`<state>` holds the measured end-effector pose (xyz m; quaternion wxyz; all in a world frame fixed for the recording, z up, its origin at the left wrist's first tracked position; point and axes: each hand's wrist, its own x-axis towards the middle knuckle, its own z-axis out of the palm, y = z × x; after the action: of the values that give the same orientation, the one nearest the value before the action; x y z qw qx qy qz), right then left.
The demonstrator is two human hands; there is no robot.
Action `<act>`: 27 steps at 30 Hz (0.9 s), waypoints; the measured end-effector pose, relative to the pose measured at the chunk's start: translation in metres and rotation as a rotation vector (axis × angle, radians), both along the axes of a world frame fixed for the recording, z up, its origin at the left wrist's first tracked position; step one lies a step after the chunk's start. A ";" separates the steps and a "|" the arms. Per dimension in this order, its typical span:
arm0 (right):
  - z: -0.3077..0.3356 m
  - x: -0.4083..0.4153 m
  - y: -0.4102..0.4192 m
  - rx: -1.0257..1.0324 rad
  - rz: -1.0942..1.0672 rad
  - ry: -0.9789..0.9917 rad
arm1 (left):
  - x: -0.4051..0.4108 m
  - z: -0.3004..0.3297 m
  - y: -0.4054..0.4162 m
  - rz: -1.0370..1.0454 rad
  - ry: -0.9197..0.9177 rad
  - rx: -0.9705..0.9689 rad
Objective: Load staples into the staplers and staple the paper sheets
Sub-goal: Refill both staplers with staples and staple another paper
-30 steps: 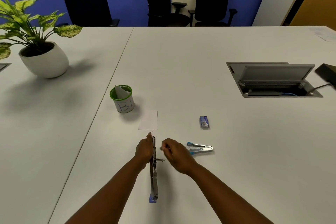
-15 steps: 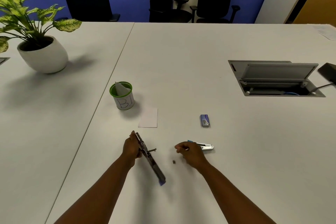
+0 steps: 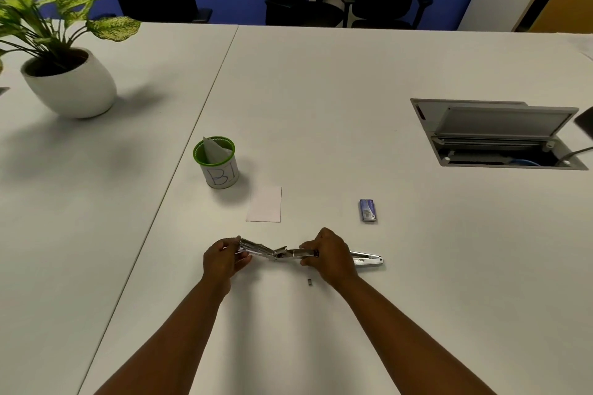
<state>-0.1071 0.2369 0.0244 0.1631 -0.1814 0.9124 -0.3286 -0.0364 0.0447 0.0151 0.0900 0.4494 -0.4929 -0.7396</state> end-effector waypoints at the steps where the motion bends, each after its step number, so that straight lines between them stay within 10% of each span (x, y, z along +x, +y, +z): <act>1: -0.002 -0.003 -0.002 0.028 0.012 0.007 | 0.001 -0.003 -0.002 -0.012 -0.029 -0.037; 8: -0.011 -0.014 -0.009 0.323 0.180 0.122 | -0.001 -0.020 -0.019 -0.043 -0.178 -0.283; 18: 0.000 -0.006 0.008 0.056 0.126 0.140 | -0.001 -0.024 -0.030 -0.120 -0.230 -0.476; 27: 0.007 0.009 0.012 0.242 0.334 -0.051 | -0.003 -0.019 -0.041 -0.072 -0.220 -0.595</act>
<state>-0.0984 0.2487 0.0313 0.2589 -0.3008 0.8981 -0.1897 -0.0398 0.0040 -0.0038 0.1375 0.4629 -0.7099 -0.5127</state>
